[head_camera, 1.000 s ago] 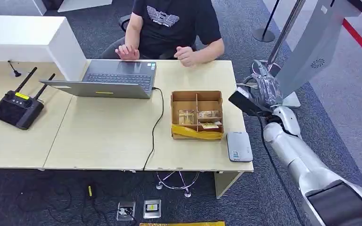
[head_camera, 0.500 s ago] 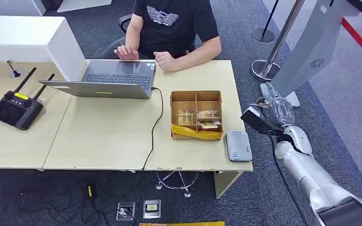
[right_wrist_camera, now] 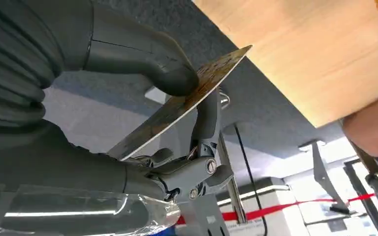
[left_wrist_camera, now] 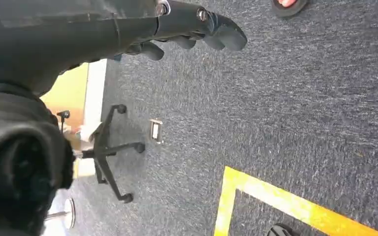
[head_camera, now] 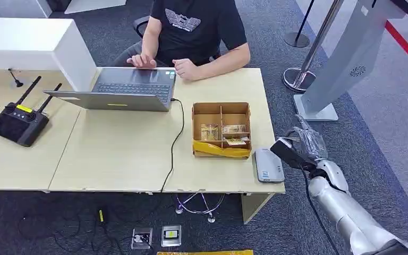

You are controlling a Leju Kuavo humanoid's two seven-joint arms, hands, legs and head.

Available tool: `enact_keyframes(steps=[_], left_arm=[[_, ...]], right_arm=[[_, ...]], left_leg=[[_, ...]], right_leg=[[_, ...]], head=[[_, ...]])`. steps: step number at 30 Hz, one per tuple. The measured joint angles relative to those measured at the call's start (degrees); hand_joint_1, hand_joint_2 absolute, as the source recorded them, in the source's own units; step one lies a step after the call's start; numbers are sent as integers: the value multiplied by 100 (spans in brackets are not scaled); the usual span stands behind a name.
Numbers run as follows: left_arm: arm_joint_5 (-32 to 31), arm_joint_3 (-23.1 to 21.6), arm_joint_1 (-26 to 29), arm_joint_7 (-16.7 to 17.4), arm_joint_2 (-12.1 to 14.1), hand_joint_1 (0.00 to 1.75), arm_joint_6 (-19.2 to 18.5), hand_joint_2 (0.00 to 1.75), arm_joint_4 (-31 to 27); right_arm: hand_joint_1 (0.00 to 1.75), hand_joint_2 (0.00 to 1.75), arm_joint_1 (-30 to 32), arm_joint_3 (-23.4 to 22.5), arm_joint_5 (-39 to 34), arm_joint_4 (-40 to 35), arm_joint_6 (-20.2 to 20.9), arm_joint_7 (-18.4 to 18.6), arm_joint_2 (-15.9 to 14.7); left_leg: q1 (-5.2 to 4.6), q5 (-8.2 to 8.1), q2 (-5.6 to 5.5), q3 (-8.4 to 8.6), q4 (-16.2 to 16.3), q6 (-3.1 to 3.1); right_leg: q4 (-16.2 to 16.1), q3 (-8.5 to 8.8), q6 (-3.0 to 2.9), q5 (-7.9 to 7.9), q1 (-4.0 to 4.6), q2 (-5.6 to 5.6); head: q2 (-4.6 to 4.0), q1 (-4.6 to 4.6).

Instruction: Pass the card to the sensor for recognition and then transmit it.

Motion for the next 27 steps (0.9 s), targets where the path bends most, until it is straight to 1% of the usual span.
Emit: enact_keyframes(steps=[6,15,23,27], left_arm=[[-46,0,-3,37,0,0,0,0,2],[-122,0,-10,41,0,0,0,0,2],[-225,-2,-21,-15,4,0,0,0,13],[-238,-2,-27,-37,4,0,0,0,15]], right_arm=[[175,175,351,35,-391,-352,247,158,-199],[175,175,783,125,-662,-931,243,352,-533],[175,175,1190,253,-758,-1767,131,772,-891],[175,175,1338,324,-789,-2164,118,888,-1049]], left_leg=[[0,0,1,0,0,0],[-1,-1,3,1,0,0],[-1,-1,5,1,0,0],[-1,-1,5,1,0,1]], right_leg=[[0,1,0,0,0,1],[-1,0,0,0,-1,3],[-1,0,0,0,-1,4],[-1,0,0,0,-1,4]], head=[[0,0],[0,0],[0,-2],[0,-2]])
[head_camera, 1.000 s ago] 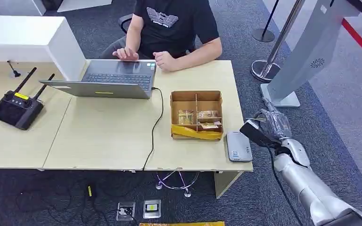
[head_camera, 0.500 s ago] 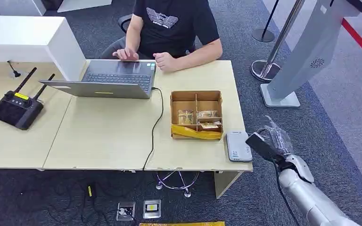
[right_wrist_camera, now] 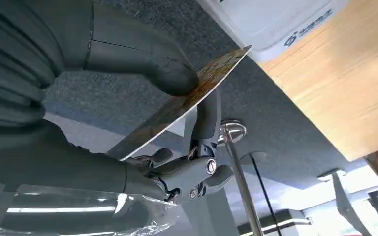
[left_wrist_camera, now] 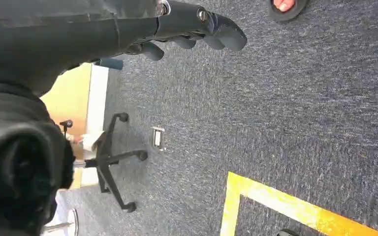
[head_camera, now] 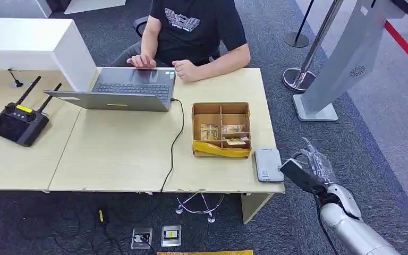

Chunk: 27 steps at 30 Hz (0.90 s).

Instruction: Pass the card to the sensor for recognition and then transmit it.

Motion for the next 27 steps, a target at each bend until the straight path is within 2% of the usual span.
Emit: enact_keyframes(steps=[11,20,27], left_arm=[[-68,0,-13,-20,2,0,0,0,2],[-125,0,-22,-83,2,0,0,0,7],[-173,0,-31,-171,35,0,0,0,15]], right_arm=[[175,175,138,201,101,-645,13,179,-124],[175,175,175,348,94,-771,90,310,-111],[175,175,175,404,112,-771,295,573,-103]], left_leg=[[0,0,8,1,0,0],[0,0,8,0,-1,0],[0,0,8,1,-1,0]], right_leg=[[0,0,0,0,0,4],[0,0,0,0,0,3],[0,0,0,0,0,4]], head=[[0,0],[0,2],[0,2]])
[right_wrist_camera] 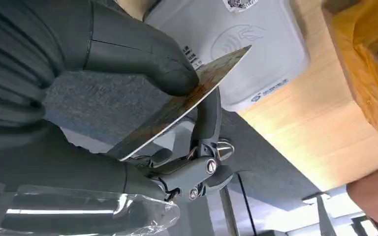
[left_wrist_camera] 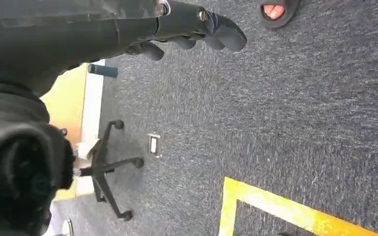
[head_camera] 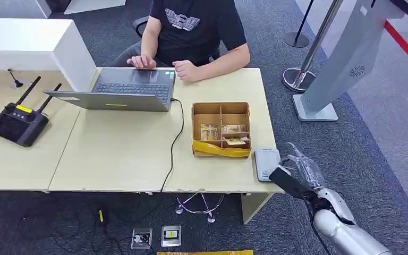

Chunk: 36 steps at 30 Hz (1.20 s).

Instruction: Pass the card to the sensor for recognition and then transmit it.

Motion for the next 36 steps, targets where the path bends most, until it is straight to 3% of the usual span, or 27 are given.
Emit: enact_keyframes(steps=[13,36], left_arm=[[-101,-2,-5,-79,35,0,-2,0,13],[-116,-7,-7,-138,26,0,0,0,17]], right_arm=[[175,175,47,13,160,-98,122,194,37],[175,175,63,59,197,-133,190,109,275]], left_leg=[[0,0,0,0,0,0],[0,0,0,-1,-1,0]], right_leg=[[0,0,0,0,0,0],[0,1,0,0,0,0]], head=[[0,-2],[0,0]])
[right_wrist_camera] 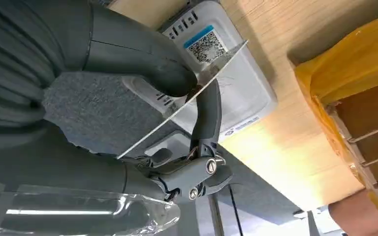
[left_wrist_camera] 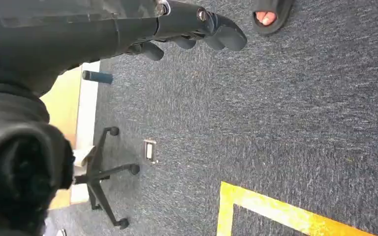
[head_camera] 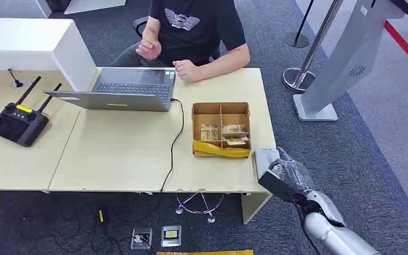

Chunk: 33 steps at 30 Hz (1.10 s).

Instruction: Pass the card to the sensor for recognition and then transmit it.

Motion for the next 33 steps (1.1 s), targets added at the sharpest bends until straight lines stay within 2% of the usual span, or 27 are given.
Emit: enact_keyframes(steps=[11,19,27,33], left_arm=[[0,0,-1,-20,-18,0,-2,0,2],[-20,0,0,-46,-31,0,0,0,2],[-124,0,-2,-105,-33,0,0,0,2],[-206,-2,-11,-230,-42,0,0,0,2]], right_arm=[[175,175,-205,-11,0,-94,203,2,64],[175,175,-371,-151,131,-481,380,127,94],[175,175,-966,-448,465,-667,686,29,188],[175,175,-1569,-459,756,-534,763,-251,521]], left_leg=[[0,0,0,0,0,0],[0,0,0,-1,0,0],[0,1,0,0,0,0],[2,1,4,-2,-1,-1]], right_leg=[[1,1,0,0,0,0],[1,2,0,0,0,-1],[2,3,-1,1,0,3],[4,0,-1,1,1,12]], head=[[0,0],[0,0],[0,0],[0,-2]])
